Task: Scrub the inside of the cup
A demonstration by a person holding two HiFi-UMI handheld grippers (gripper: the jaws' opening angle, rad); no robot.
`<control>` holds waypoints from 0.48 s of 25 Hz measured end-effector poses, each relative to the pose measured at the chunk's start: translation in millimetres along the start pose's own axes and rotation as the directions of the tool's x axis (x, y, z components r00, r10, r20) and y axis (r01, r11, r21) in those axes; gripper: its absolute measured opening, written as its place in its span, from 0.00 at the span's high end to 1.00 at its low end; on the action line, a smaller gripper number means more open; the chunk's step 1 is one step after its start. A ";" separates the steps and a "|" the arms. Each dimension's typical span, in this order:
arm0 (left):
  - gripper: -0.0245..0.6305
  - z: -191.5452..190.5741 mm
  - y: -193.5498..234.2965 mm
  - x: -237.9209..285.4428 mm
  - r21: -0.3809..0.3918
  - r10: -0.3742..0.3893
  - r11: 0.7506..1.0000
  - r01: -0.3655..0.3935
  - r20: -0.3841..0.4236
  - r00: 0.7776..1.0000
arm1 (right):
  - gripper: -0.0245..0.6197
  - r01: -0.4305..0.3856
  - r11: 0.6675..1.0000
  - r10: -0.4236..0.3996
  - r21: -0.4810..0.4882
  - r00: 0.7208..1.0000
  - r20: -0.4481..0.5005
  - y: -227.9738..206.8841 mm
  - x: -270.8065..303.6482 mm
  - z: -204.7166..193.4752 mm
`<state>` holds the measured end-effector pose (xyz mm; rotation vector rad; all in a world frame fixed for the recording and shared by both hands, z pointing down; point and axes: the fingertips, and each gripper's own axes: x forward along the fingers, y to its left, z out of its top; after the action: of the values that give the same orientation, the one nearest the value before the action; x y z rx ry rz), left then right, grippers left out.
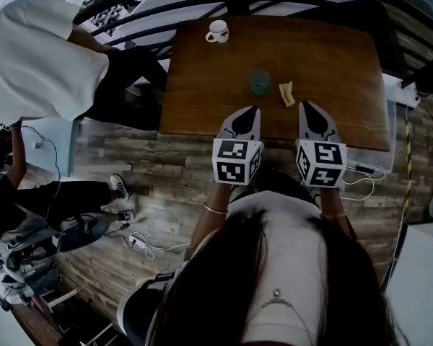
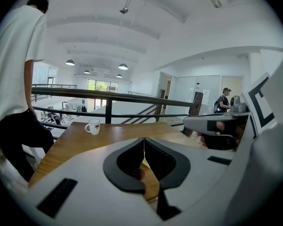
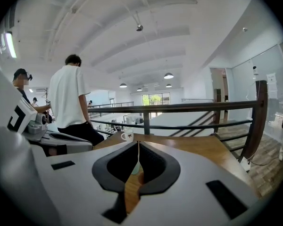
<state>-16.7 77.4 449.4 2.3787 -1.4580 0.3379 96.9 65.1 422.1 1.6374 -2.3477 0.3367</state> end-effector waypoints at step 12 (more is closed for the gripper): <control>0.95 7.7 5.9 60.1 -0.018 0.054 0.998 -0.054 0.001 0.999 | 0.90 -0.073 0.997 0.071 -0.028 0.996 -0.055 -37.6 57.3 -2.7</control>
<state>5.2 22.9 465.3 2.3294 -1.5221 0.3354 113.4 2.9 445.6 1.5141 -2.3639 0.3535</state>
